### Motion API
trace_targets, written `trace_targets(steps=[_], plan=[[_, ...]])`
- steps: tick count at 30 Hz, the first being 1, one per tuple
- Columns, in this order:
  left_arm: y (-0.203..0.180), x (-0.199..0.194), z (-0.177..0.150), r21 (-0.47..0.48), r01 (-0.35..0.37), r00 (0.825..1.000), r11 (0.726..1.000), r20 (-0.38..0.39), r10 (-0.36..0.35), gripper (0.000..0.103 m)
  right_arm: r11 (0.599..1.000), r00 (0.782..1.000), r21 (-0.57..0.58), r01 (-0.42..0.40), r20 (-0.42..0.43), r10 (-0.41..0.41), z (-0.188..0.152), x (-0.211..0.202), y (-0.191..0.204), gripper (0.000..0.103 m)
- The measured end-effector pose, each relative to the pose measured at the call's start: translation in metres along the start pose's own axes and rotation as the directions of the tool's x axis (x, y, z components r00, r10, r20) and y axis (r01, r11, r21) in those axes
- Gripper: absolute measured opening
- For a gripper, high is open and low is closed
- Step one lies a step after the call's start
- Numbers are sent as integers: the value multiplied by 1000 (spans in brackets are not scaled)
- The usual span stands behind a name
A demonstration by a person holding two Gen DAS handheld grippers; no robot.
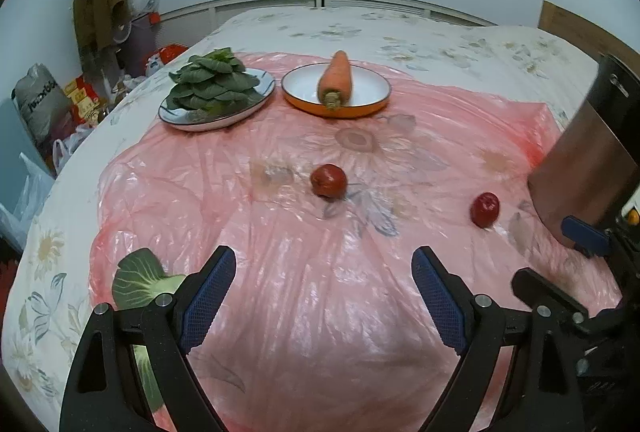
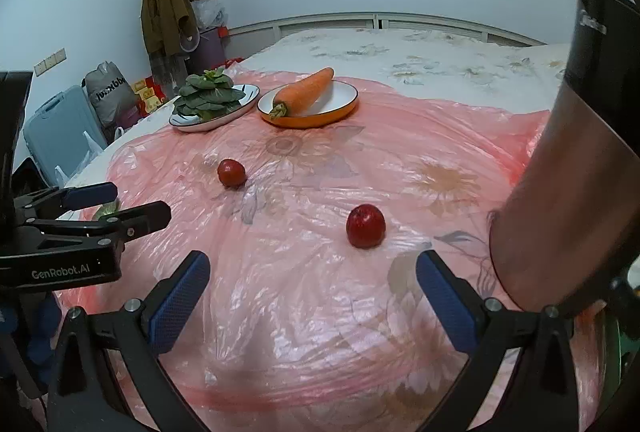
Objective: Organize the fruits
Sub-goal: 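Withdraw both open tools from the tray toward the remaining apples, then lower the left tool around a red apple while the right tool approaches the other apple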
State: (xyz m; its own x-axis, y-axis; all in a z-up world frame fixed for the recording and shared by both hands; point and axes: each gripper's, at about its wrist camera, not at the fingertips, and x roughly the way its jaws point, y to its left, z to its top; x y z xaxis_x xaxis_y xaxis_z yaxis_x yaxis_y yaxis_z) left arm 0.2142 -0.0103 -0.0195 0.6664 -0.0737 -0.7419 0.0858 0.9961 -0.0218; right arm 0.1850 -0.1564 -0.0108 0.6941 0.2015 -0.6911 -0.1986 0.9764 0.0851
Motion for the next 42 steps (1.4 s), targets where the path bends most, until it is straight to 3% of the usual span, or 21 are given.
trace_targets(steps=[13, 24, 30, 32, 34, 42], plan=[[5, 7, 18, 3, -46, 991, 999, -127, 46, 86, 997, 994, 79, -4, -110, 13, 12, 5, -14, 103], [5, 41, 43, 37, 27, 988, 999, -155, -21, 86, 980, 993, 200, 1, -117, 23, 21, 35, -38, 103], [15, 60, 50, -4, 76, 984, 997, -164, -76, 85, 973, 991, 230, 15, -136, 17, 26, 56, -47, 103], [16, 66, 51, -2, 82, 984, 997, -157, -82, 82, 975, 989, 219, 30, -147, 3, 28, 62, -47, 91], [15, 73, 53, 4, 97, 982, 995, -163, -95, 72, 977, 988, 208, 40, -152, -8, 28, 66, -46, 83], [9, 94, 59, 10, 116, 979, 993, -172, -112, 62, 983, 985, 180, 47, -171, -16, 28, 74, -45, 65]])
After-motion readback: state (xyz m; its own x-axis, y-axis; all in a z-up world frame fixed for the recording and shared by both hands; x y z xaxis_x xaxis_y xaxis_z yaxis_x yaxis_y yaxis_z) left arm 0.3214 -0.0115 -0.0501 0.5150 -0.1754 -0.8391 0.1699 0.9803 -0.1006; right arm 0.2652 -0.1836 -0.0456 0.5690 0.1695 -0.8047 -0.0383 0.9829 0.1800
